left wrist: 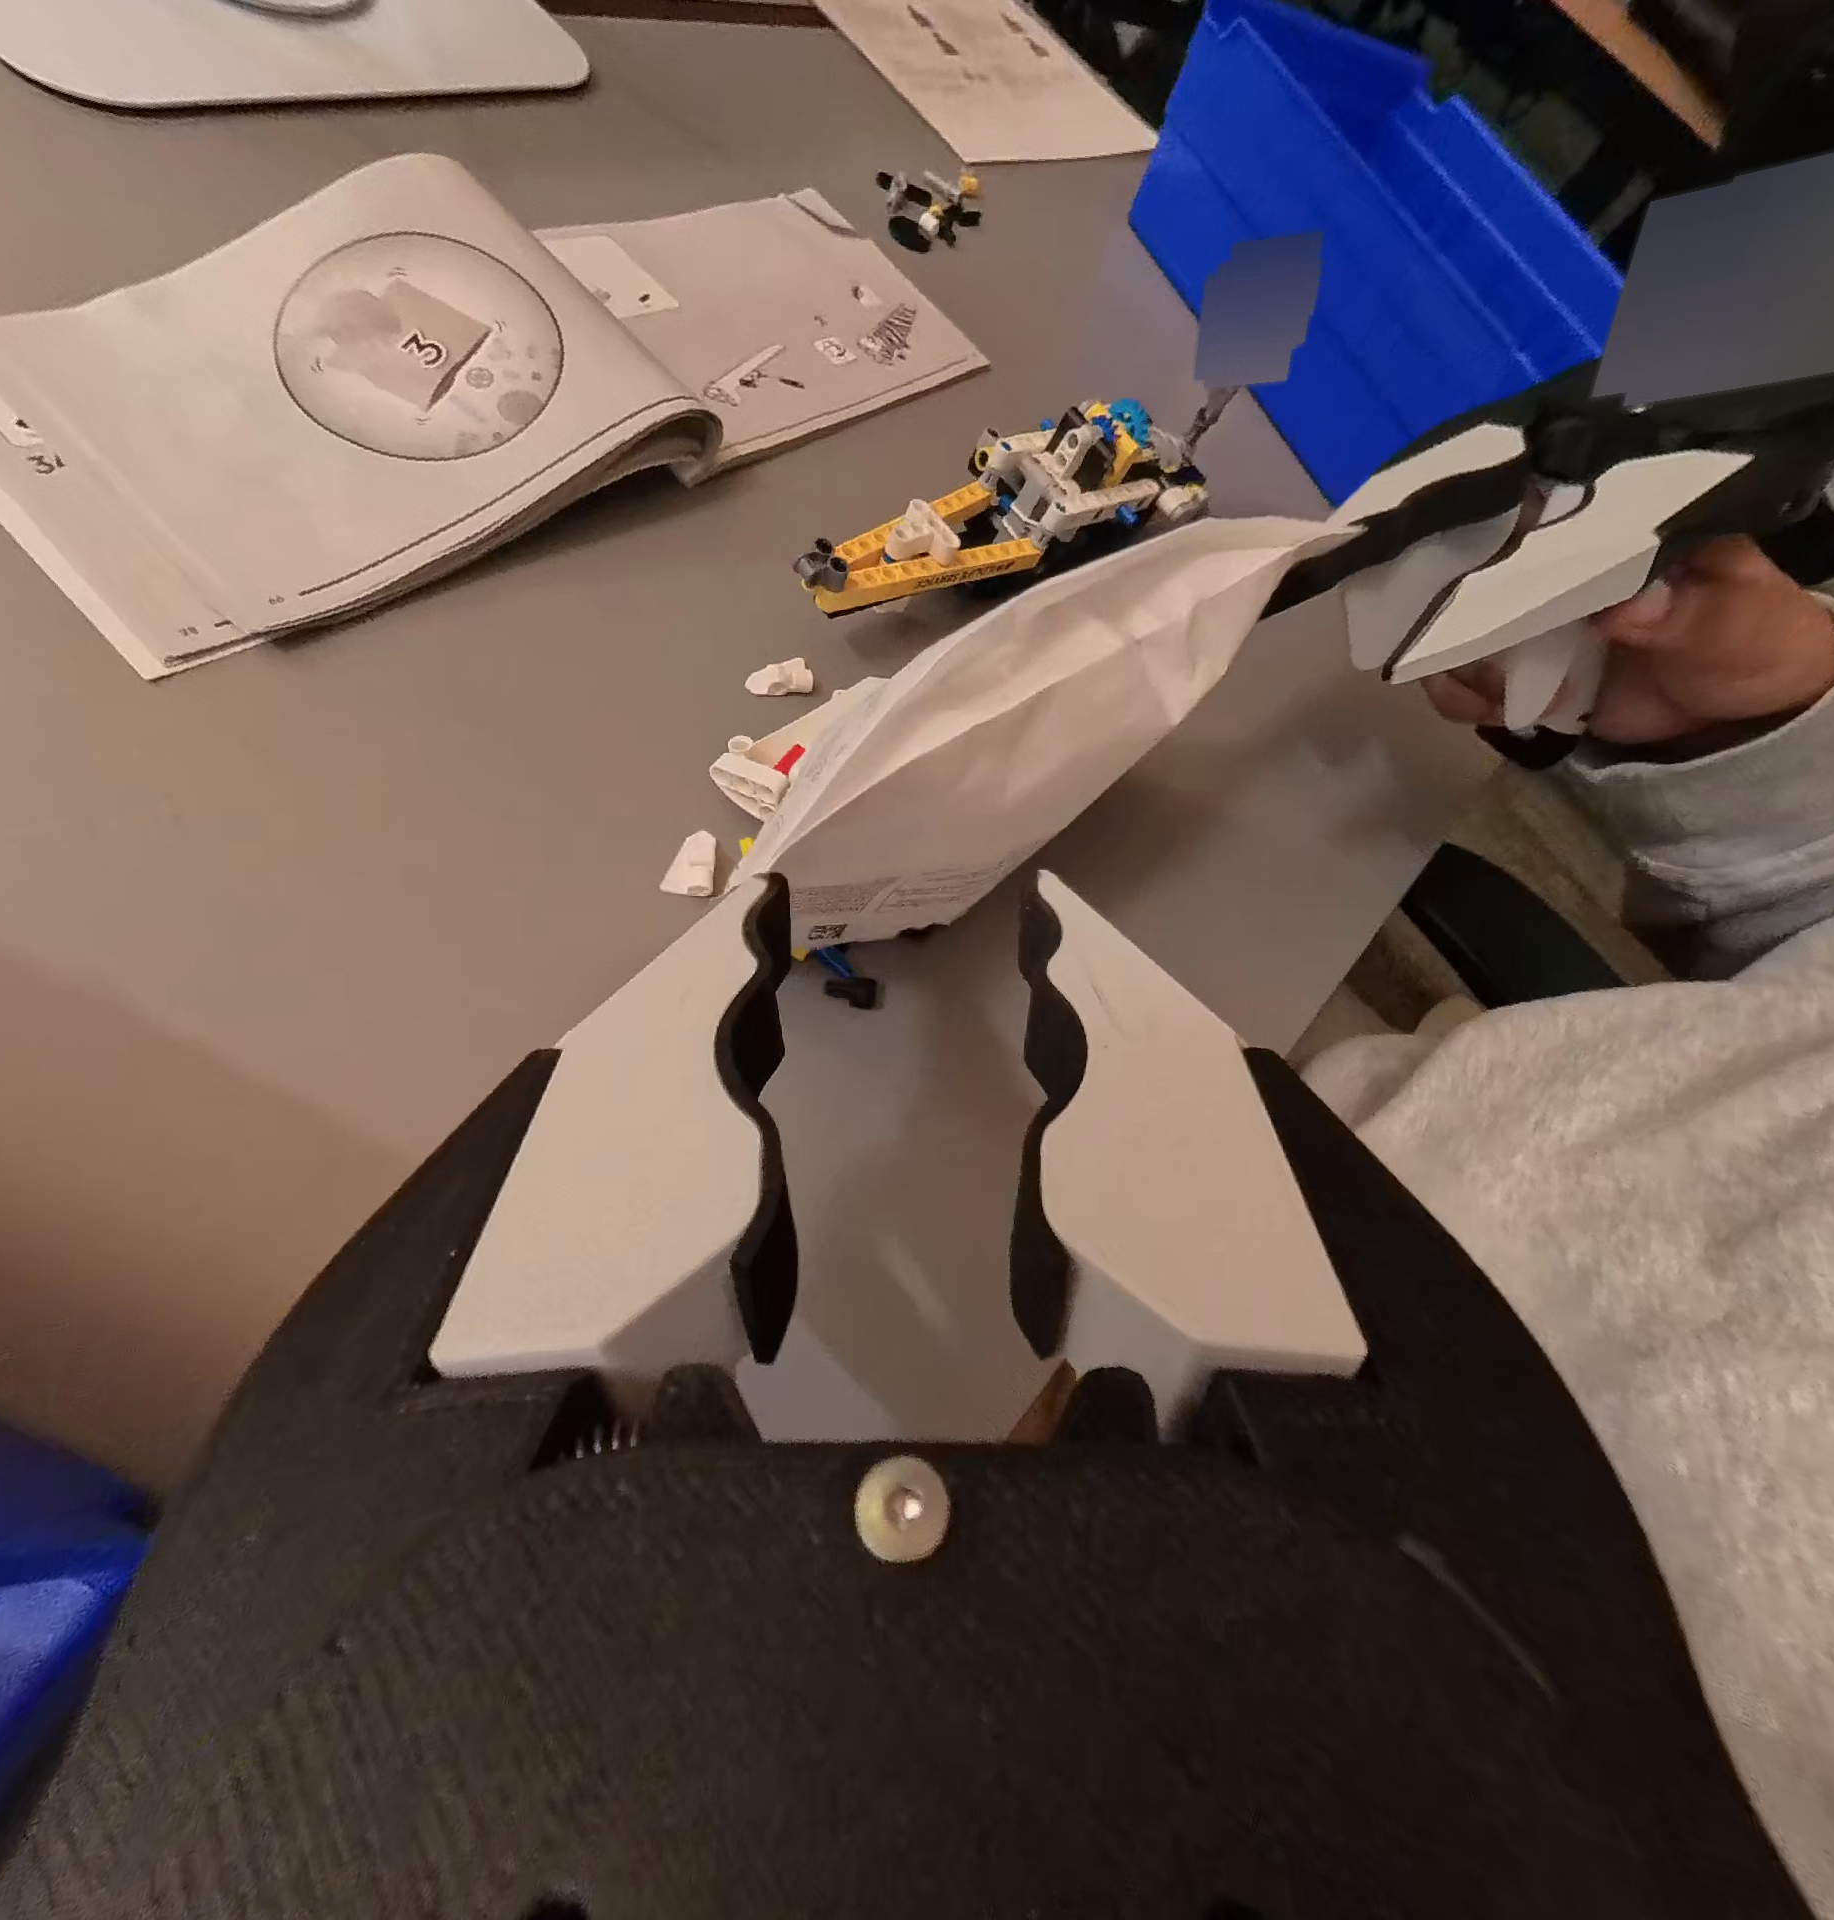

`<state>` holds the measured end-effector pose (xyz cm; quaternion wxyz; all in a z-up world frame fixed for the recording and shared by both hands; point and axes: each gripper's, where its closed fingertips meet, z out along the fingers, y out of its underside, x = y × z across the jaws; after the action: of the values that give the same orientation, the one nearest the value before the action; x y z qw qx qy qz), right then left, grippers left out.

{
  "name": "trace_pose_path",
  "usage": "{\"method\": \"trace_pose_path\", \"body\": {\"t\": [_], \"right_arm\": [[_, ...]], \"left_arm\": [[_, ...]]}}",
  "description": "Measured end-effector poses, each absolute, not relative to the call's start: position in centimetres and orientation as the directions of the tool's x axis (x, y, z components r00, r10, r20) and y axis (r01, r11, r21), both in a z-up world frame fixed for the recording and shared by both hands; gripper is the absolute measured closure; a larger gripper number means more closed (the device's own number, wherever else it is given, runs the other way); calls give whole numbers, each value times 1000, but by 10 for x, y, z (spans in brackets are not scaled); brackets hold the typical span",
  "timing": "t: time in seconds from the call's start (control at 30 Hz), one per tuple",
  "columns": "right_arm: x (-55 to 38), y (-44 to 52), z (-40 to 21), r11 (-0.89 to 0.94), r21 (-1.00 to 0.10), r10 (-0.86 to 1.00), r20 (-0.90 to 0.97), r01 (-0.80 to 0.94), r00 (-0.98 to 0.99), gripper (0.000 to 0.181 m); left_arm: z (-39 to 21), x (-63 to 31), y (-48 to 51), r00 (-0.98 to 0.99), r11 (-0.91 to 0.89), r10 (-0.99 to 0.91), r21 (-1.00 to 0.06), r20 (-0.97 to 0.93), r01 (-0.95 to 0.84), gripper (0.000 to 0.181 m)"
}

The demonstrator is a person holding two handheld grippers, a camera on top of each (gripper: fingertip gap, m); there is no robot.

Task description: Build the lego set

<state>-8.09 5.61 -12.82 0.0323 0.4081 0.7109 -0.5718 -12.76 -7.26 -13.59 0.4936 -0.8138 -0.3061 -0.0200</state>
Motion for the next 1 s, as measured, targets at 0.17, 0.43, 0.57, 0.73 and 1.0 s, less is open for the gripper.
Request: {"method": "trace_pose_path", "body": {"t": [0.17, 0.43, 0.57, 0.73, 1.0], "right_arm": [[-85, 59, -132, 30, -802, 575, -474, 597, -666, 137], [-90, 79, -137, 21, -845, 662, -388, 534, -641, 139], [-96, 82, -148, 134, -859, 723, -257, 495, -642, 146], [-99, 68, -136, 250, -904, 702, -78, 347, -708, 150], [-118, 66, -117, 317, -917, 717, 63, 244, -694, 181]], "left_arm": [[-141, -128, -75, 821, -351, 495, -799, 284, 488, 139], [-144, -139, -85, 798, -319, 551, -823, 242, 470, 139], [-145, -145, -81, 806, -332, 565, -845, 177, 418, 142], [-145, -148, -77, 814, -341, 563, -856, 145, 388, 148], [-135, -160, -78, 795, -304, 597, -885, 112, 353, 144]]}}
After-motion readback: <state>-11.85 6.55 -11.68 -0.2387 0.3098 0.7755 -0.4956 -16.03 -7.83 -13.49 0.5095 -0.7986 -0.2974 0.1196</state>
